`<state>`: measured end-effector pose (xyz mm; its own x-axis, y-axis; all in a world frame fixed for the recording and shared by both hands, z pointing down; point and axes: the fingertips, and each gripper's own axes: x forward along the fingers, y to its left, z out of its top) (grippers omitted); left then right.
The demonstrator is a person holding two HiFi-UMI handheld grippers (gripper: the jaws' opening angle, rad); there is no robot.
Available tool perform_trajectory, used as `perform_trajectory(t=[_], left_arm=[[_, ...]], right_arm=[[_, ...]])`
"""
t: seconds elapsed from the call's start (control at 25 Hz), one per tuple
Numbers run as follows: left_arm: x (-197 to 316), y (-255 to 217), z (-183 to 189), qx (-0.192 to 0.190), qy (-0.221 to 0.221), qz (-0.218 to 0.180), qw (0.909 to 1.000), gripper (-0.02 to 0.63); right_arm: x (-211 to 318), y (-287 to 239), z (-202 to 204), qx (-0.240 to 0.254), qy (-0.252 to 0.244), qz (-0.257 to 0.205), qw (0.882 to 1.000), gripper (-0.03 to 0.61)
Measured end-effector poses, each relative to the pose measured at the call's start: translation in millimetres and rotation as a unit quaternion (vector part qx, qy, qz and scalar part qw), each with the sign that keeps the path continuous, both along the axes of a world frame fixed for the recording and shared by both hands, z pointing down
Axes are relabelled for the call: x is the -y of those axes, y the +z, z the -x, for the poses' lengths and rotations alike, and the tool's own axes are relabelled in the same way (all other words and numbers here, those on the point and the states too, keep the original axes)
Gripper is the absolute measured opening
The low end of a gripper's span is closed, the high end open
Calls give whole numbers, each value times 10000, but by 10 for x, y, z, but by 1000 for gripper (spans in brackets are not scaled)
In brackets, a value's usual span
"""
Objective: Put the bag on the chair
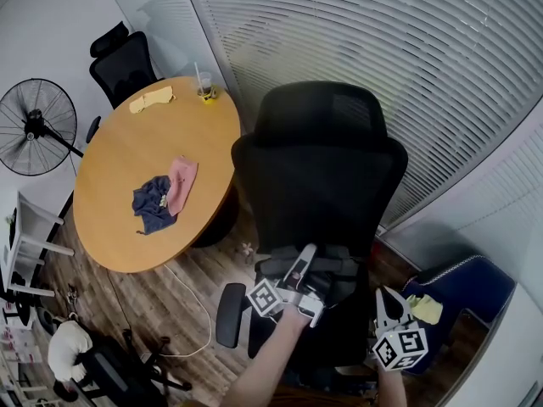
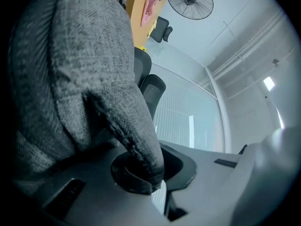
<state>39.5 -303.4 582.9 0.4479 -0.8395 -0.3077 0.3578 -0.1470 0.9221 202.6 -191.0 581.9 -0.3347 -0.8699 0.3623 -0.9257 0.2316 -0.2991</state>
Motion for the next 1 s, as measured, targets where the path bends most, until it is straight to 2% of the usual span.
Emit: perform_trajectory(t=[0.52, 1.0], left_arm=[[148, 50, -1, -111, -83, 183, 9997, 23], [174, 130, 82, 401, -106, 315, 9986, 46]], right_arm=[[-27, -74, -48, -28, 138, -34, 9999, 11], [-6, -99, 22, -52, 96, -40, 9999, 11]])
